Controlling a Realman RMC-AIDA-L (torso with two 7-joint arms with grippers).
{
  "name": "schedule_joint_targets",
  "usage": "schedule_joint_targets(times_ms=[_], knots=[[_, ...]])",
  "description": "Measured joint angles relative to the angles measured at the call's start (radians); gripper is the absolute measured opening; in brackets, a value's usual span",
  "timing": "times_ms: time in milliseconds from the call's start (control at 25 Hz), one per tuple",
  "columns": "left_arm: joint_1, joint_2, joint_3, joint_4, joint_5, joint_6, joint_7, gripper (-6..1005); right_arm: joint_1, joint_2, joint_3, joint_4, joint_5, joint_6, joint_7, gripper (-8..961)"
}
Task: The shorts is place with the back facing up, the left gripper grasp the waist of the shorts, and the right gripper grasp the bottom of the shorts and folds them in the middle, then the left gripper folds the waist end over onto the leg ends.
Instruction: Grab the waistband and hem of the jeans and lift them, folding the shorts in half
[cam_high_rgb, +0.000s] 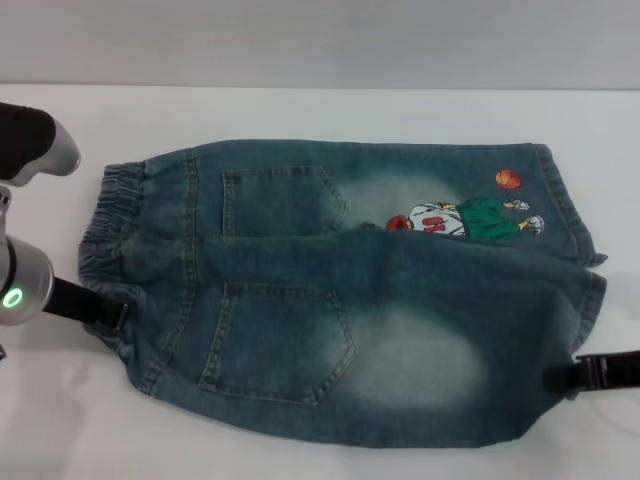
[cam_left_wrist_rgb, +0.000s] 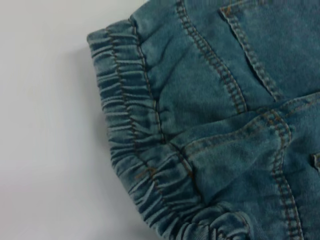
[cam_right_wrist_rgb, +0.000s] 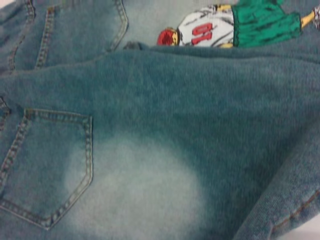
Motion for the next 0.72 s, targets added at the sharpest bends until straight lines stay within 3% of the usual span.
schedule_joint_targets(times_ms=[240, 720], knots=[[0.0, 0.0, -0.006, -0.001, -0.001, 0.028, 0.0, 104, 0.009, -0.003, 0.029, -0.025, 0.001, -0.065, -0.043, 57], [0.014, 0.002, -0.022, -0.015, -0.057, 0.135, 0.0, 114, 0.003, 0.002, -0.036, 0.029, 0.032, -0.378, -0.169, 66]])
